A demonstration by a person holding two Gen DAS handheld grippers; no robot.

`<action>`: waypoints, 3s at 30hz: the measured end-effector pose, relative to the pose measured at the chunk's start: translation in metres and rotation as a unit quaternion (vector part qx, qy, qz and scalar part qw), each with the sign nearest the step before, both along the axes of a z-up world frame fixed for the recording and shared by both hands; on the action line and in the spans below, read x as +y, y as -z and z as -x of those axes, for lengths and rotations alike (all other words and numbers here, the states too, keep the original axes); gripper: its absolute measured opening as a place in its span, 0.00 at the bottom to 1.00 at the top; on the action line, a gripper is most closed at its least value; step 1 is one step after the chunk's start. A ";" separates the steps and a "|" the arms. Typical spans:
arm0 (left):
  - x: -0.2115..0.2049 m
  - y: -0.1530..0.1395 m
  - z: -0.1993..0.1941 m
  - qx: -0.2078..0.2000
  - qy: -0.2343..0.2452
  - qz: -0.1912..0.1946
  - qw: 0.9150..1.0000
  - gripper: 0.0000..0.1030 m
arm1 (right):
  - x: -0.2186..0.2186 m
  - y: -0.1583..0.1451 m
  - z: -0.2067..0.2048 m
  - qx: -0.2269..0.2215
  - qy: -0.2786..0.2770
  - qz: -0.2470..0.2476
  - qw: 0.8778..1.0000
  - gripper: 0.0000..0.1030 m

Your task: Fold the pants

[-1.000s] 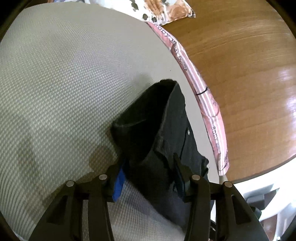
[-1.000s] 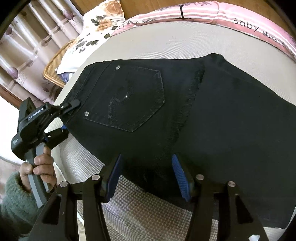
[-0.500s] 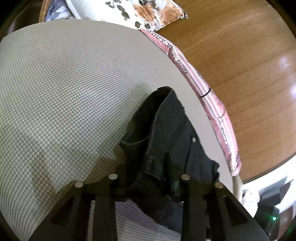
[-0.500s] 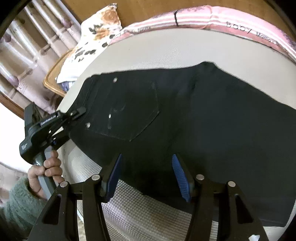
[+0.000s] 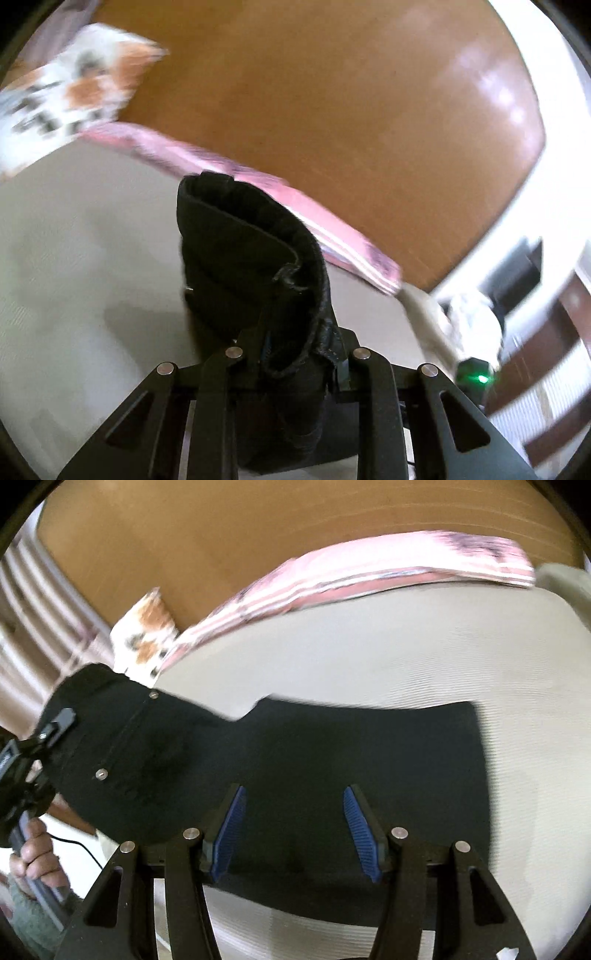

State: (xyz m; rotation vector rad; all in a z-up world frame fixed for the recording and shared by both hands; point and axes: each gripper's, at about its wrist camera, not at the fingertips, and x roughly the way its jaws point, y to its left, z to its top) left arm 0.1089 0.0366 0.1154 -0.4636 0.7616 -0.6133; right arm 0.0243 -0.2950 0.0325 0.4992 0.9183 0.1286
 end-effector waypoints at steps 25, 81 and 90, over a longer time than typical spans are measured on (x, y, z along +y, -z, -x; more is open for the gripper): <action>-0.248 0.062 0.071 0.012 0.313 -0.185 0.932 0.48 | -0.140 0.044 0.059 0.019 0.147 -0.053 0.988 0.52; -0.124 0.128 0.045 0.095 0.206 -0.252 0.941 0.58 | -0.080 0.058 0.044 0.067 0.070 -0.089 0.991 0.23; -0.125 0.130 0.046 0.096 0.202 -0.252 0.941 0.59 | -0.086 0.068 0.052 0.085 0.075 -0.129 0.985 0.26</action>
